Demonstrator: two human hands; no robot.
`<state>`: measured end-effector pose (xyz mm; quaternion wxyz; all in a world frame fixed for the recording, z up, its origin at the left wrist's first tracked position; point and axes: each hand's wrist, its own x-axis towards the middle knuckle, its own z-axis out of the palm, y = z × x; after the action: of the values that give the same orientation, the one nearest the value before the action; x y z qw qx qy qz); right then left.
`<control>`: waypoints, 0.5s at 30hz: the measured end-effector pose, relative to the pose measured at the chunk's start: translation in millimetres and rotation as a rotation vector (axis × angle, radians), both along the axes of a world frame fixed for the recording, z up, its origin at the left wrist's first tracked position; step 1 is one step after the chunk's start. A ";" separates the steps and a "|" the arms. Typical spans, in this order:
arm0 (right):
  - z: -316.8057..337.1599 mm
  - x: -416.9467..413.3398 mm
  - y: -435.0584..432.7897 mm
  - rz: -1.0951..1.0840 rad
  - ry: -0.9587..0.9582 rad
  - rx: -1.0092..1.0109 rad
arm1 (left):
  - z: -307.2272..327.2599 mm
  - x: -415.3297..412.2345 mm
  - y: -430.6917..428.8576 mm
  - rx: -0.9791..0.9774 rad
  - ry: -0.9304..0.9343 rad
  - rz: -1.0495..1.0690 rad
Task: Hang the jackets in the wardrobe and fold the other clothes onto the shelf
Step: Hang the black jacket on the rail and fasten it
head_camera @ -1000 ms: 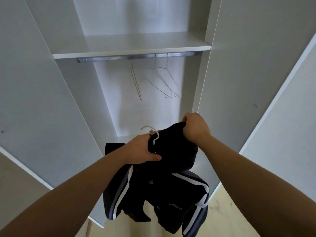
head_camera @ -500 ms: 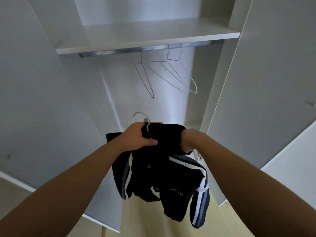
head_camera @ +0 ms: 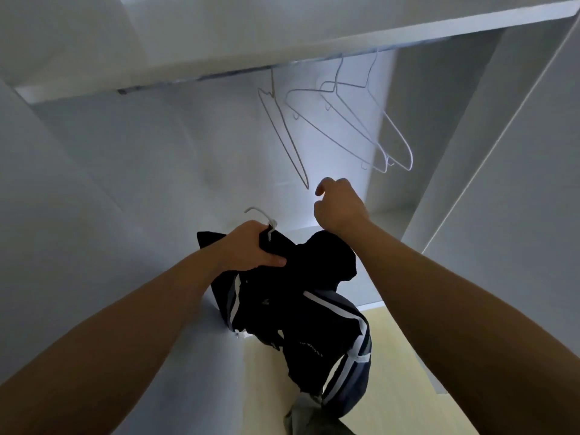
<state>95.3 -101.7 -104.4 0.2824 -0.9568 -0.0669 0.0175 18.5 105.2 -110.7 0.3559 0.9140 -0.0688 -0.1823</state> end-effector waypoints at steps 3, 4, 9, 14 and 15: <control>-0.5 57.3 26.0 0.027 -0.015 0.007 | 3.3 40.6 17.5 0.033 0.014 0.041; -2.7 74.9 32.8 0.047 -0.007 -0.001 | 4.4 53.3 22.1 0.044 0.013 0.052; -24.5 126.4 53.4 0.129 0.174 -0.031 | 3.2 101.1 44.4 0.081 0.028 0.042; -37.9 145.2 43.6 -0.097 0.095 0.092 | 6.0 136.1 55.2 0.069 0.008 0.017; -37.3 148.5 38.9 -0.126 0.079 0.092 | 6.9 144.5 56.2 0.066 0.004 0.014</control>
<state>243.9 -62.8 -141.7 0.3291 -0.9437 0.0041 0.0341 163.0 161.4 -103.8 0.3268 0.9253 -0.0558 -0.1840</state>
